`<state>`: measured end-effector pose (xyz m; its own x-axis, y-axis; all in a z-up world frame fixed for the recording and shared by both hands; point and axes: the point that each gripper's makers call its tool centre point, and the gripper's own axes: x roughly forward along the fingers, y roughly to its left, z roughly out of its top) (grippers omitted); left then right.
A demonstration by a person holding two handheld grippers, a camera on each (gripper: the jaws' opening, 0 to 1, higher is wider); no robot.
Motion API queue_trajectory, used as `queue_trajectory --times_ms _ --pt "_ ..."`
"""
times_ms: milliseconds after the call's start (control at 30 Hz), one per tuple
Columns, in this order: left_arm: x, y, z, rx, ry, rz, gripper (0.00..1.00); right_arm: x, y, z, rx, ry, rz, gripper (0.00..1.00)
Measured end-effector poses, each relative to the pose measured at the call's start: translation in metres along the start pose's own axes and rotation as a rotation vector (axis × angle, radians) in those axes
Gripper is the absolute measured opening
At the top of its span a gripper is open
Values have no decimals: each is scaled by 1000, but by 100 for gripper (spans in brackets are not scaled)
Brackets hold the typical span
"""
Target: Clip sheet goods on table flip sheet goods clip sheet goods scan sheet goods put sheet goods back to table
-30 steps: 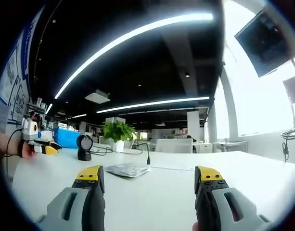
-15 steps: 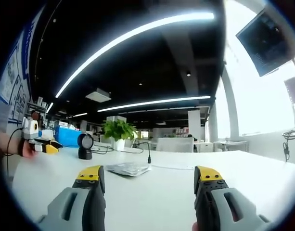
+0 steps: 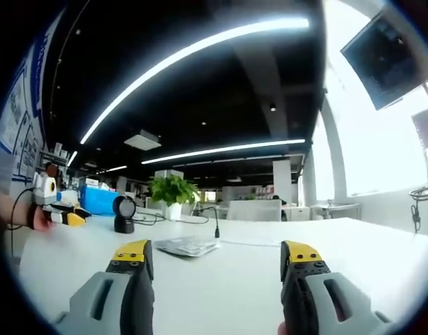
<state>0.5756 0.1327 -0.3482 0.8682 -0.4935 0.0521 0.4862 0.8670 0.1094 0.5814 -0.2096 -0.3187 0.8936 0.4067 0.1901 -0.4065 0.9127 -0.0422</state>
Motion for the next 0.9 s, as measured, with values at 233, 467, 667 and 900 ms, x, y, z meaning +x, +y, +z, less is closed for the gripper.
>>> queue_trajectory --times_ms 233,467,667,900 --pt "0 1 -1 8 6 5 28 1 0 -2 -3 6 11 67" --pt "0 1 0 0 -1 7 28 2 0 -2 -8 3 18 67" --pt "0 0 0 -2 2 2 28 2 -5 -2 4 -1 7 67" --pt "0 2 2 -8 -7 3 28 5 -3 -7 -25 22 17 67"
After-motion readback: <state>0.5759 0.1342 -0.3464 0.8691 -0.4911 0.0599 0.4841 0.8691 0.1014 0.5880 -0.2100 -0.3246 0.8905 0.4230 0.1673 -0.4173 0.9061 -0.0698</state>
